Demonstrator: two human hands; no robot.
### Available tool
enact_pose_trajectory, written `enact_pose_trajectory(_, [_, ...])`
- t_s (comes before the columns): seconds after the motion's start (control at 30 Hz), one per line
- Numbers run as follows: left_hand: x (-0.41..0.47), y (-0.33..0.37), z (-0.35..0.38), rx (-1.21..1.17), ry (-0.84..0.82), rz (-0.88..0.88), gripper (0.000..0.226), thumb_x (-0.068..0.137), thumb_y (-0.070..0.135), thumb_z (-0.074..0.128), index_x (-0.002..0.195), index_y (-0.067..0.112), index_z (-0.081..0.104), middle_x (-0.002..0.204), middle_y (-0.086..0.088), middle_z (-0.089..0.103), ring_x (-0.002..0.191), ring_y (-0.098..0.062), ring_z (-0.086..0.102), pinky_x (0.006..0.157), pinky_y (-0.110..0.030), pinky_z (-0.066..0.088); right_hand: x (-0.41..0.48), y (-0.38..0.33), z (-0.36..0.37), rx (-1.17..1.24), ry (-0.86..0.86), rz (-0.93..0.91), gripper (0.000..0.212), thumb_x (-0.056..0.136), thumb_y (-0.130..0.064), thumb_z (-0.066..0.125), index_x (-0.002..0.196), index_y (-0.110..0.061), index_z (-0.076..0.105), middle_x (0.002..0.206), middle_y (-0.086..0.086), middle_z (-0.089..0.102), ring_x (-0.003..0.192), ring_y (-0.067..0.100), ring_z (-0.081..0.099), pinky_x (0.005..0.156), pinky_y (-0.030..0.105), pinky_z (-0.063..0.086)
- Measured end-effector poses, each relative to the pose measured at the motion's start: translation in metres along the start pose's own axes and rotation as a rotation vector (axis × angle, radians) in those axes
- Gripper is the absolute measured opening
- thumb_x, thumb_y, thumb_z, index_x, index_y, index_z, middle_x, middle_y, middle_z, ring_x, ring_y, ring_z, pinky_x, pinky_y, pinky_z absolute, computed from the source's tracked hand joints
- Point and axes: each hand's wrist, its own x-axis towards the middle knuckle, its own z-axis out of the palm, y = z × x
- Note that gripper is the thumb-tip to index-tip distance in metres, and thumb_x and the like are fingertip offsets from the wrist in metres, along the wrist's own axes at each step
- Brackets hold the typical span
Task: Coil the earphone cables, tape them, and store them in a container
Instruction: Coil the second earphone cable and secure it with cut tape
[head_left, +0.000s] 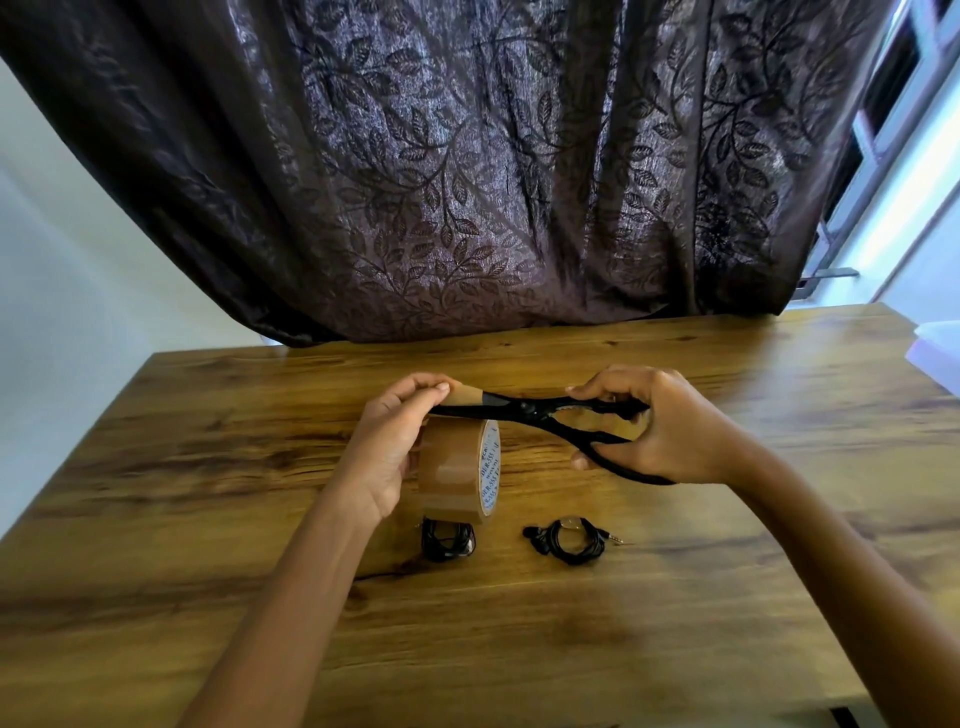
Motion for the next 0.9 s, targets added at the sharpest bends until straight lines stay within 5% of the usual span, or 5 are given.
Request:
enact_pose_trajectory(0.2, [0.003,0.000,0.001,-0.014,0.004,0.001,0.020,0.092,0.020,0.051,0.080,0.028,0.065,0.080,0.007,0.064,0.082,-0.011,0.056,0.062,-0.029,0.044,0.000,0.002,0.000,-0.001,-0.069,-0.031,0.061,0.059,-0.048,0.078,0.110,-0.019,0.061,0.101,-0.017,0.059,0.091,-0.002,0.055,0.075,0.007,0.040])
enact_pose_trajectory(0.47, [0.006,0.000,-0.001,-0.020,-0.014,-0.008,0.019,0.091,0.023,0.053,0.080,0.029,0.066,0.102,-0.005,0.067,0.094,-0.018,0.057,0.066,-0.031,0.045,0.001,0.005,0.001,-0.016,-0.038,-0.054,0.054,0.061,-0.044,0.081,0.105,-0.020,0.061,0.095,-0.014,0.060,0.086,0.005,0.056,0.071,0.008,0.039])
enact_pose_trajectory(0.67, [0.008,-0.001,0.001,-0.061,0.029,-0.004,0.018,0.092,0.021,0.050,0.083,0.027,0.064,0.105,-0.005,0.069,0.103,-0.019,0.060,0.073,-0.034,0.044,-0.003,0.005,0.005,-0.084,-0.028,-0.070,0.066,0.060,-0.063,0.069,0.112,-0.024,0.056,0.102,-0.014,0.058,0.093,0.002,0.054,0.077,0.009,0.036])
enact_pose_trajectory(0.9, [0.009,-0.002,0.008,-0.062,0.105,-0.011,0.019,0.094,0.021,0.047,0.083,0.027,0.061,0.099,0.000,0.070,0.101,-0.014,0.060,0.065,-0.029,0.043,-0.010,0.006,0.013,-0.309,0.050,-0.113,0.072,0.063,-0.070,0.064,0.118,-0.024,0.053,0.104,-0.016,0.055,0.097,0.001,0.050,0.082,0.023,0.039])
